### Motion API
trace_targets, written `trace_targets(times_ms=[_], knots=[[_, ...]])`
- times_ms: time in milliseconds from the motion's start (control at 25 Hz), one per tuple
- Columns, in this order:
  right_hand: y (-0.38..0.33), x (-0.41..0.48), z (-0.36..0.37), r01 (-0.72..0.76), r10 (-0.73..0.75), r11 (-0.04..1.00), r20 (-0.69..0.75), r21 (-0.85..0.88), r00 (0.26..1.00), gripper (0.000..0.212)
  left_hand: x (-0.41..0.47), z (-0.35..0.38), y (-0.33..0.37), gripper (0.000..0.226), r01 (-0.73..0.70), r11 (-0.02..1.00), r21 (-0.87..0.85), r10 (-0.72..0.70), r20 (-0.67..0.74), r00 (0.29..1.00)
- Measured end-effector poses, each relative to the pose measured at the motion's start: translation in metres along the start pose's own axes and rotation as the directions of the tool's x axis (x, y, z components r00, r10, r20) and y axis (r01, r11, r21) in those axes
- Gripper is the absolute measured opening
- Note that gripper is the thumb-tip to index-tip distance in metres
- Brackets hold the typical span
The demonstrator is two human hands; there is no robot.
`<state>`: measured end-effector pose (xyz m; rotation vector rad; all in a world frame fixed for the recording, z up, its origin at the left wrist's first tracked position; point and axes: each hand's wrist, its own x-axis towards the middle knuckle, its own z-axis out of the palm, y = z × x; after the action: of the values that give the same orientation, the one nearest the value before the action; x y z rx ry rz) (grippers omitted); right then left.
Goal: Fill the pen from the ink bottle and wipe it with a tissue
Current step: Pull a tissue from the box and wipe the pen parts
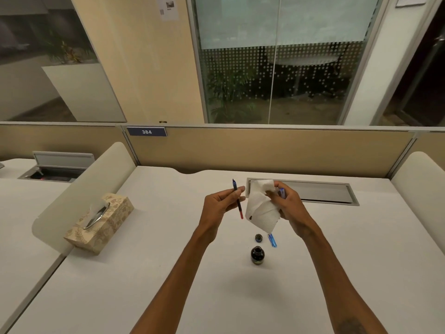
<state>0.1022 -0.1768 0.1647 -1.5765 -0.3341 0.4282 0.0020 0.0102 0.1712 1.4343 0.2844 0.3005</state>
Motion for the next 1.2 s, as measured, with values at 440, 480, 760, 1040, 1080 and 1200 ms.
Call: trace_targets(times_ms=[440, 480, 760, 1040, 1080, 1200], knots=[[-0.005, 0.007, -0.001, -0.073, 0.197, 0.822, -0.162, 0.564, 0.967, 0.02, 0.022, 0.001, 0.003, 0.028, 0.012, 1.0, -0.007, -0.011, 0.019, 1.0], [-0.005, 0.008, -0.003, -0.084, 0.212, 0.785, -0.139, 0.614, 0.967, 0.02, 0.023, 0.002, 0.004, 0.027, 0.015, 0.999, -0.03, -0.014, 0.03, 0.999], [-0.002, 0.01, 0.0, -0.042, 0.151, 0.789, -0.127, 0.613, 0.98, 0.03, 0.031, 0.004, 0.006, 0.027, 0.036, 0.997, -0.075, -0.03, 0.083, 0.996], [0.002, 0.011, 0.004, -0.055, 0.176, 0.772, -0.13, 0.633, 0.976, 0.013, 0.032, 0.002, 0.006, 0.023, 0.013, 0.997, -0.082, -0.01, 0.038, 0.999], [0.004, 0.012, 0.005, -0.039, 0.163, 0.793, -0.15, 0.609, 0.975, 0.012, 0.031, 0.002, 0.007, 0.022, 0.005, 0.997, -0.079, -0.003, 0.032, 0.999], [0.003, 0.012, 0.01, 0.011, 0.131, 0.883, -0.268, 0.47, 0.955, 0.014, 0.028, 0.004, 0.008, 0.024, -0.033, 0.999, -0.024, 0.034, 0.036, 0.999]])
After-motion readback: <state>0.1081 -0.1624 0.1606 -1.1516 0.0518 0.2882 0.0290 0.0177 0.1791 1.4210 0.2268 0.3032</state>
